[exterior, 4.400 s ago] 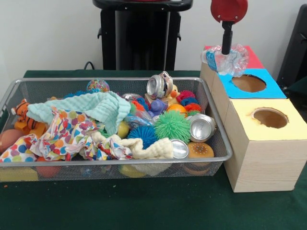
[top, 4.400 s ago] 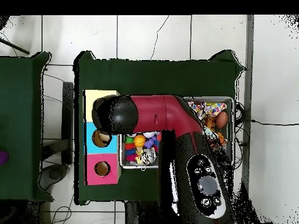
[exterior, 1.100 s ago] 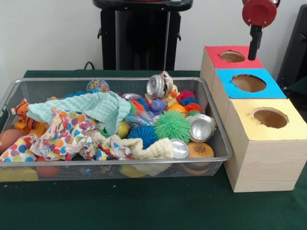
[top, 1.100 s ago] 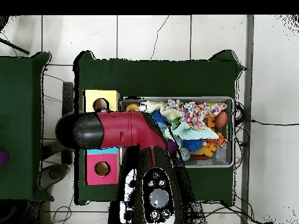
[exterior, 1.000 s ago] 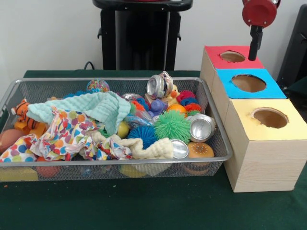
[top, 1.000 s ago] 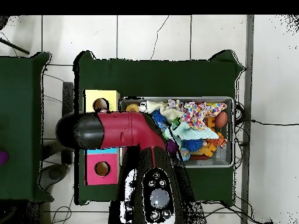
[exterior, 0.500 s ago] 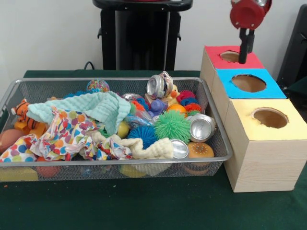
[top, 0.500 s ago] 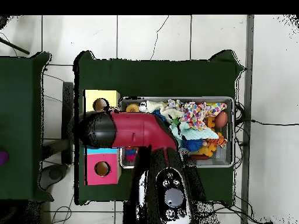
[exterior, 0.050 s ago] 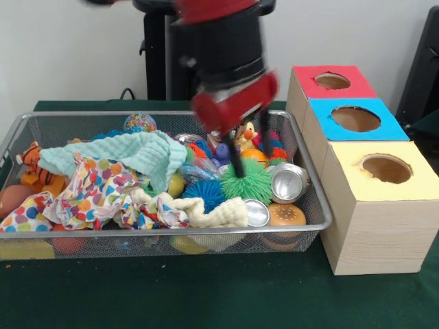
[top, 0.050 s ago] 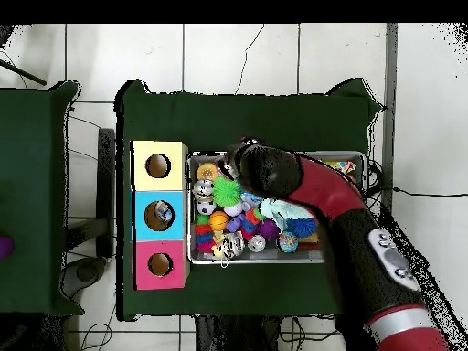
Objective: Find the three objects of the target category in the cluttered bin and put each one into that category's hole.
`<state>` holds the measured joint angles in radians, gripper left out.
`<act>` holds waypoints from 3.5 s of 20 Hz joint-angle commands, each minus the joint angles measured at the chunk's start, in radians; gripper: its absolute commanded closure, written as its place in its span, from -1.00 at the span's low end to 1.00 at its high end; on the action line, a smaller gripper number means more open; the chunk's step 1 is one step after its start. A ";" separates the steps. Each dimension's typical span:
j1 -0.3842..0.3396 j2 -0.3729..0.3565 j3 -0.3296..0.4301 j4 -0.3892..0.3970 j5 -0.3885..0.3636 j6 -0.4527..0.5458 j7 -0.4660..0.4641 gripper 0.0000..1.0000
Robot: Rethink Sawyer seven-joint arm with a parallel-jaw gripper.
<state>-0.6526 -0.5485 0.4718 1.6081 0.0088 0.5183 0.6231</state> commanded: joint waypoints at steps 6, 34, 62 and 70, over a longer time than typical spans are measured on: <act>-0.289 0.335 0.361 0.021 -0.247 -0.005 -0.352 -1.00; -0.449 0.250 0.468 0.177 -0.458 0.078 -0.145 -1.00; -0.566 0.331 0.538 0.134 -0.461 0.219 -0.238 -1.00; -0.593 0.383 0.522 0.134 -0.504 0.196 -0.286 -1.00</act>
<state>-1.2285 -0.2265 0.9994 1.7882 -0.4205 0.6278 0.5148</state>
